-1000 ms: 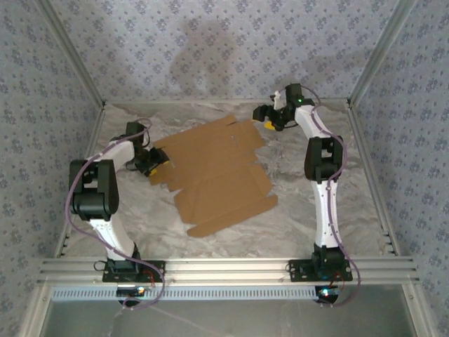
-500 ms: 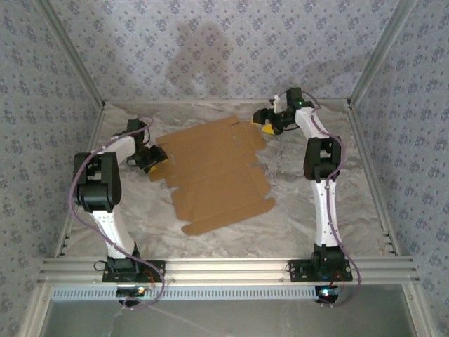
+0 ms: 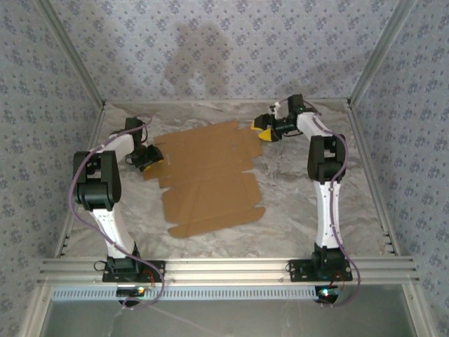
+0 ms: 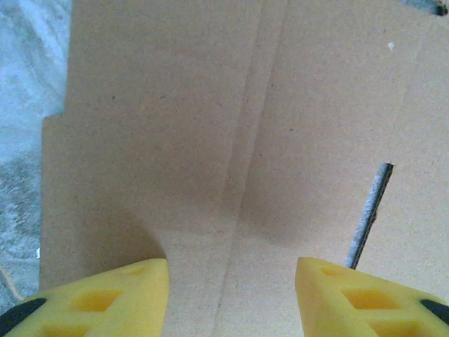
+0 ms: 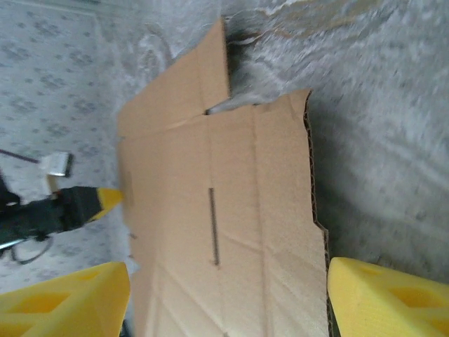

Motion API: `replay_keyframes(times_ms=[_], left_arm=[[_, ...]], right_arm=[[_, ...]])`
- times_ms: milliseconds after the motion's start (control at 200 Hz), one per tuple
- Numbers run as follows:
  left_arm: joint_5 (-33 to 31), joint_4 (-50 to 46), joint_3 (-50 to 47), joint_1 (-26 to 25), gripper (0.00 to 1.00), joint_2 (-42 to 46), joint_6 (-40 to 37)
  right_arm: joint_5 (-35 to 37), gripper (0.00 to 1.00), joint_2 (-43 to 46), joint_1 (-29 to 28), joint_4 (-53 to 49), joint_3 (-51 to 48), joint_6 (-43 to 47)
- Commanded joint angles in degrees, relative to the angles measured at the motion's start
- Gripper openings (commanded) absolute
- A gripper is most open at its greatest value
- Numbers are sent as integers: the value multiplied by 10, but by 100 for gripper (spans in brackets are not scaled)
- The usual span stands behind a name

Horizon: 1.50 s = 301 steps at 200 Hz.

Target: Fold the paper box

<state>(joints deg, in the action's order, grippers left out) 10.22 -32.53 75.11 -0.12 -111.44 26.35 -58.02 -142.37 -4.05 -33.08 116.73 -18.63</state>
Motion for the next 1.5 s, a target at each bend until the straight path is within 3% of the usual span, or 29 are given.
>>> replay_keyframes(times_ms=[0, 85, 235, 450, 595, 685, 765, 855, 1099, 1344, 1499], left_arm=[[22, 8, 9, -13, 51, -23, -9], [26, 12, 12, -15, 51, -23, -11], [41, 26, 13, -16, 50, -22, -16], [59, 38, 14, -17, 50, -28, -24], [59, 35, 16, -20, 50, -30, -30], [54, 32, 17, -21, 50, -27, -35], [50, 30, 17, -20, 50, -23, -39], [48, 30, 18, -20, 50, -19, -42], [45, 23, 24, -29, 50, -16, -54], [43, 23, 20, -33, 49, -6, -60], [43, 20, 21, -33, 49, -4, -60]], right_arm=[[-97, 75, 62, 2, 63, -39, -59], [-134, 75, 88, 3, 65, -73, -61], [-152, 76, 137, -5, 168, -167, -123], [-134, 77, 107, -4, 203, -195, -170], [-123, 75, 102, 1, 376, -261, -332], [-50, 75, 111, 15, 207, -238, -218], [-13, 75, 111, 26, 123, -219, -160], [-7, 75, 111, 31, 112, -214, -145], [28, 73, 68, 4, -36, -118, -44], [22, 65, 51, 3, -61, -98, 1], [188, 67, 59, -4, -165, -75, 69]])
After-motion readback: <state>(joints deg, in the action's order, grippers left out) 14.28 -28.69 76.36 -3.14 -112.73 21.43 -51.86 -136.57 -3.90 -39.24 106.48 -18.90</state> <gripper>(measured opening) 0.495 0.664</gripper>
